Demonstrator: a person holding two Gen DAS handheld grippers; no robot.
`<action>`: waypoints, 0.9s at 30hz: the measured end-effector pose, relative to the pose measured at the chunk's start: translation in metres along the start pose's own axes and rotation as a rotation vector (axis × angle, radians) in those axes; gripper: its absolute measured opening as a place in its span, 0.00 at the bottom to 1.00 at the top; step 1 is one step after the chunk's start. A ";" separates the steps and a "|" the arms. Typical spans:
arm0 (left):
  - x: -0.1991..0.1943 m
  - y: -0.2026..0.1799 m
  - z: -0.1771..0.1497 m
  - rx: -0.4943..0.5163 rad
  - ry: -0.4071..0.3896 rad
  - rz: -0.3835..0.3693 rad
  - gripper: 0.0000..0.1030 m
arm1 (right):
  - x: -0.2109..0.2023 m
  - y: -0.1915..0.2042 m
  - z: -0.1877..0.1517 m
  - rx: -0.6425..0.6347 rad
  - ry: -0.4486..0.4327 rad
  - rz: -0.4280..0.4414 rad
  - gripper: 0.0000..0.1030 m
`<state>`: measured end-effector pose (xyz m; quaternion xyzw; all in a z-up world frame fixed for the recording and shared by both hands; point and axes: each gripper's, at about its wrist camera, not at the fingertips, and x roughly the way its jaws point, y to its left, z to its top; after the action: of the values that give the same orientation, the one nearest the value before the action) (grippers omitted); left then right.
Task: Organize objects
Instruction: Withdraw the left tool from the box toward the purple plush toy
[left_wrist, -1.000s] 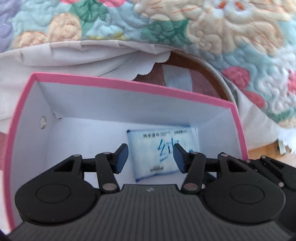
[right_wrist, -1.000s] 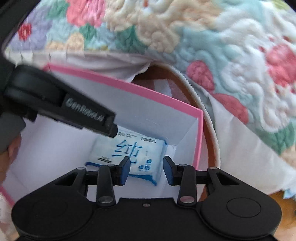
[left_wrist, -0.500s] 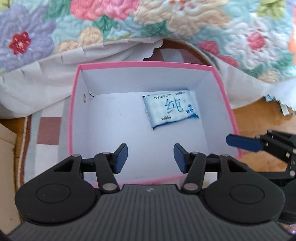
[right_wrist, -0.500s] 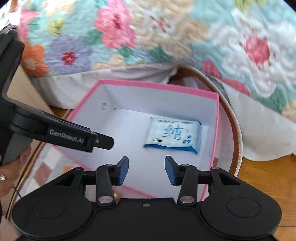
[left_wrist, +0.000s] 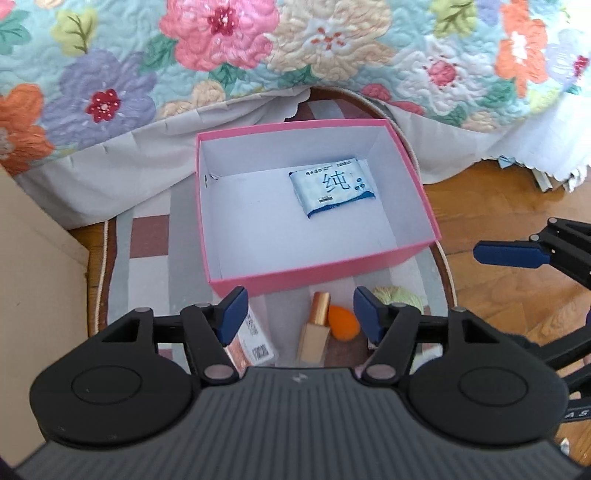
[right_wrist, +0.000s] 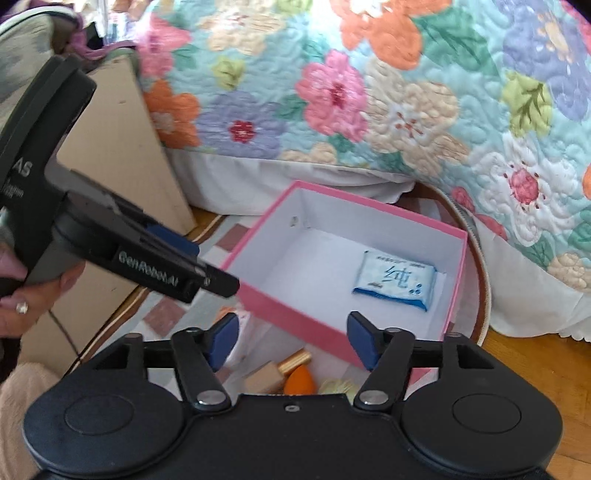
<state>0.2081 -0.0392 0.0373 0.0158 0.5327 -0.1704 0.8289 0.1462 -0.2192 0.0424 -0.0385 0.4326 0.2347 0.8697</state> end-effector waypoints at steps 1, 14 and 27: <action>-0.005 -0.001 -0.004 0.005 -0.002 -0.001 0.64 | -0.006 0.003 -0.004 -0.005 -0.001 0.008 0.74; -0.043 -0.018 -0.070 0.053 0.025 -0.029 0.65 | -0.035 0.046 -0.056 -0.090 0.087 0.020 0.76; 0.016 -0.032 -0.118 -0.034 0.071 -0.085 0.88 | 0.024 0.048 -0.117 -0.065 0.170 0.043 0.87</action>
<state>0.1008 -0.0489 -0.0235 -0.0150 0.5646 -0.1956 0.8017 0.0515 -0.1994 -0.0420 -0.0775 0.4976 0.2630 0.8229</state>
